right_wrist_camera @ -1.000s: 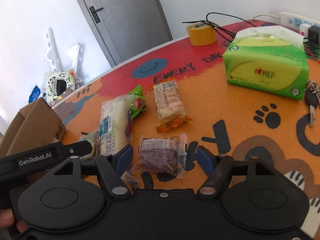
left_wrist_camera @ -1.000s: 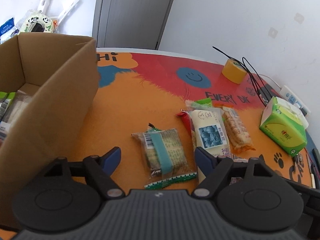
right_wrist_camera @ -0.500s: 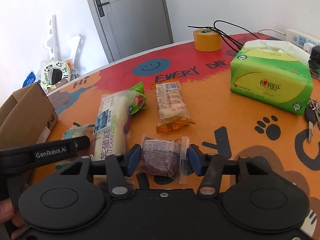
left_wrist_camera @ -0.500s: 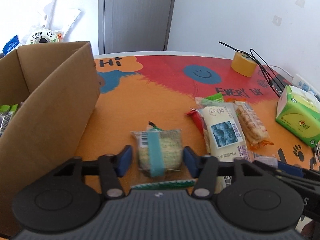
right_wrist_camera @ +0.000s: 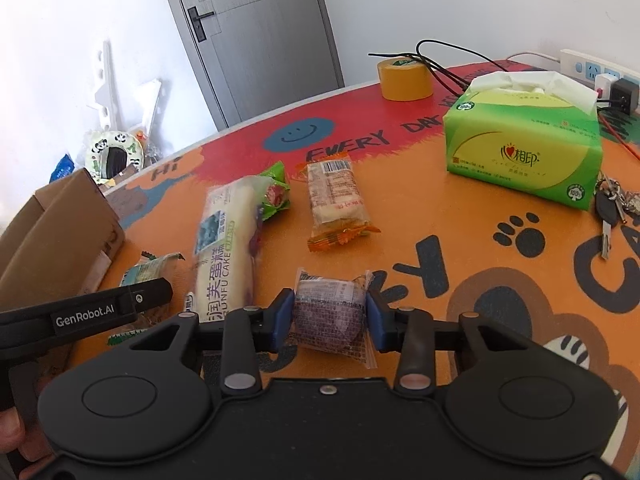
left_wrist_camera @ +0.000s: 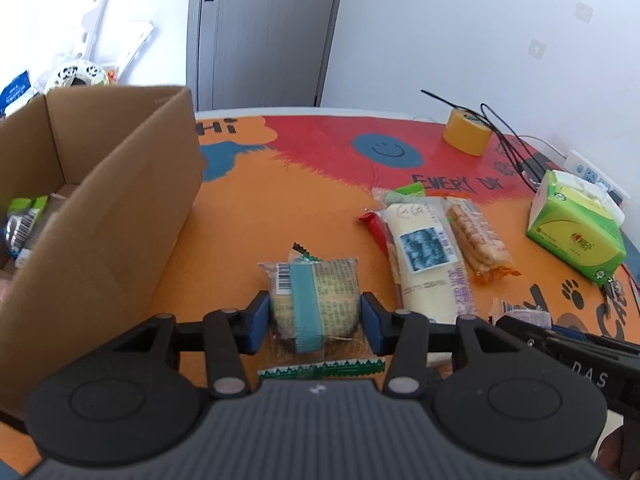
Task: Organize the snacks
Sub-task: 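Carry the biscuit pack and purple snack with both grippers over the box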
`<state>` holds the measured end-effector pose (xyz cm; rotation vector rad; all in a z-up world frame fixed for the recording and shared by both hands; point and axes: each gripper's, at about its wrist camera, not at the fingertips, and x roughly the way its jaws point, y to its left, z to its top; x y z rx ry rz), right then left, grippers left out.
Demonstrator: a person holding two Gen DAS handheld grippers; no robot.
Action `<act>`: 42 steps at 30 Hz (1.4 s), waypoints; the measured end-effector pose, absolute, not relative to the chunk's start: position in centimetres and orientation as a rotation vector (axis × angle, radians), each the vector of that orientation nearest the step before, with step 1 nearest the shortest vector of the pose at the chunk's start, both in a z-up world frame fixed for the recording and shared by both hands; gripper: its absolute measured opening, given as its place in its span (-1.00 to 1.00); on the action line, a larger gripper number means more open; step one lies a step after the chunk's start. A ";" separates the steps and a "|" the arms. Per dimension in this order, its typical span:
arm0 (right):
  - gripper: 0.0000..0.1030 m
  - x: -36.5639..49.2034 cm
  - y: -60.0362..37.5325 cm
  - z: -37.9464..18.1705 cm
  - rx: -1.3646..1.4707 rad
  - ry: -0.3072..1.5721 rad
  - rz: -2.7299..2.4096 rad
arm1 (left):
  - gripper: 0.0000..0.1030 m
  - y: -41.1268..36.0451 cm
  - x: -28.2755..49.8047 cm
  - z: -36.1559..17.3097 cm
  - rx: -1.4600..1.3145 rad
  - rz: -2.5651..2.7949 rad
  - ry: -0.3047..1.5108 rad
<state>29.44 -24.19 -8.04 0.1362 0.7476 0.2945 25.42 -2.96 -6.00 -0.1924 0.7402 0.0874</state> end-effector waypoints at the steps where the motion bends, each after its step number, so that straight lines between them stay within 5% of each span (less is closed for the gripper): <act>1: -0.24 29.2 -24.2 -7.9 0.132 0.738 0.294 | -0.09 -3.0 25.2 -5.8 -0.192 0.084 0.735; 42: -0.24 21.3 -21.3 1.8 0.190 0.510 0.423 | -0.09 0.9 14.5 4.8 -0.200 0.100 0.487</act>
